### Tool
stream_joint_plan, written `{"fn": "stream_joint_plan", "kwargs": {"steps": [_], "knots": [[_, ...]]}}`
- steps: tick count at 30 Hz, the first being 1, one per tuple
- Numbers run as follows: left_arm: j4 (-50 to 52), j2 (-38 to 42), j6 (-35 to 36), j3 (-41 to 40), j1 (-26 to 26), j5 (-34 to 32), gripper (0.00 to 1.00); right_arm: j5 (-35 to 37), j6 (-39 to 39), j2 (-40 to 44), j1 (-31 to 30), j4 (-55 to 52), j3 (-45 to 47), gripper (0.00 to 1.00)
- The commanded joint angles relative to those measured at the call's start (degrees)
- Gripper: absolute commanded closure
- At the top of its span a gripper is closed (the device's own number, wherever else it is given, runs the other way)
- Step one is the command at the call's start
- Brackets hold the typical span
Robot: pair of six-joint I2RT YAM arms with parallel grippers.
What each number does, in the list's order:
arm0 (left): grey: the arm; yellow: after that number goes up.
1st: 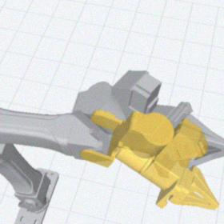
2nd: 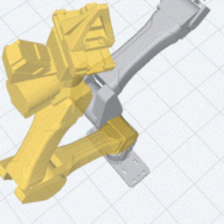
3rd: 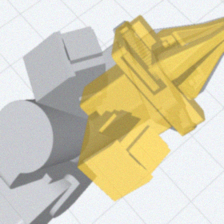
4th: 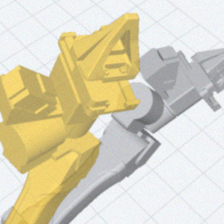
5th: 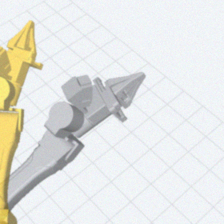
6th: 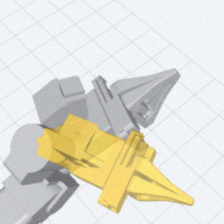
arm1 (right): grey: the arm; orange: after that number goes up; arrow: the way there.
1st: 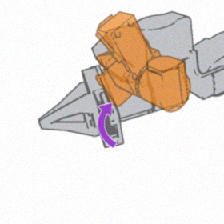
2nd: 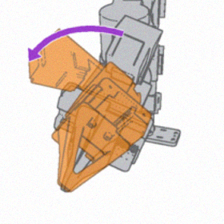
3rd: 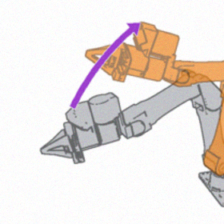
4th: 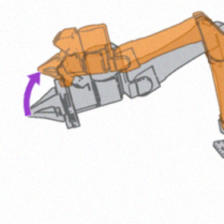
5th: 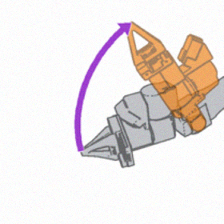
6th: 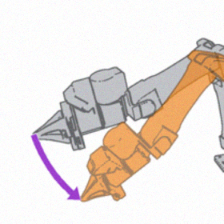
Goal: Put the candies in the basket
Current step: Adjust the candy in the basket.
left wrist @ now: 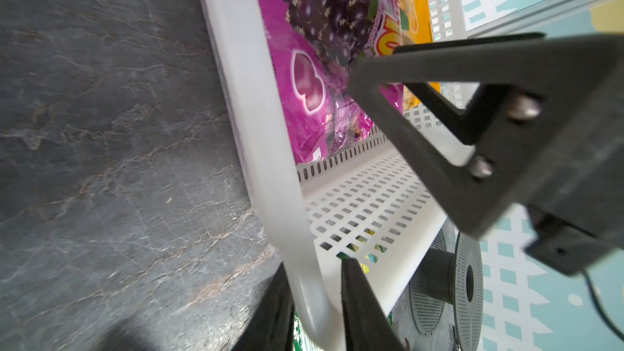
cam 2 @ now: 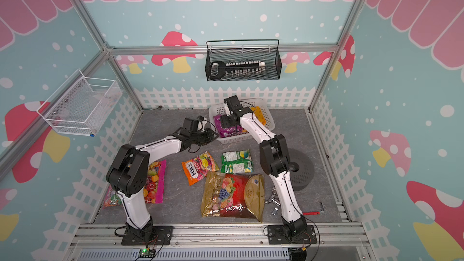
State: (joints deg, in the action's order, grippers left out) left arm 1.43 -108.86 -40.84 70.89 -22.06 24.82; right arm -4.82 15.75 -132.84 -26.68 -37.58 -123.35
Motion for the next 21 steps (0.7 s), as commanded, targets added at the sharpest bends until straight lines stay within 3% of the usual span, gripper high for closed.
{"fn": "stream_joint_plan", "kwargs": {"steps": [1, 8, 14, 21], "knots": [[3.9, 3.4, 2.7, 0.0, 1.3, 2.7, 0.70, -1.8, -0.8, 2.7, 0.0, -9.3, 0.7, 0.29], [3.9, 2.1, 1.8, 1.9, 3.3, 1.4, 0.69, 0.9, -2.3, -0.5, 0.0, -15.9, 0.5, 0.34], [3.0, -0.4, 1.2, 4.4, 3.3, 0.9, 0.69, 0.9, -5.2, -7.2, 0.0, -21.9, -7.5, 0.37], [2.8, -4.3, 0.1, 7.1, 3.3, 0.6, 0.69, 0.3, -8.3, -12.0, -0.4, -21.7, -11.2, 0.33]]}}
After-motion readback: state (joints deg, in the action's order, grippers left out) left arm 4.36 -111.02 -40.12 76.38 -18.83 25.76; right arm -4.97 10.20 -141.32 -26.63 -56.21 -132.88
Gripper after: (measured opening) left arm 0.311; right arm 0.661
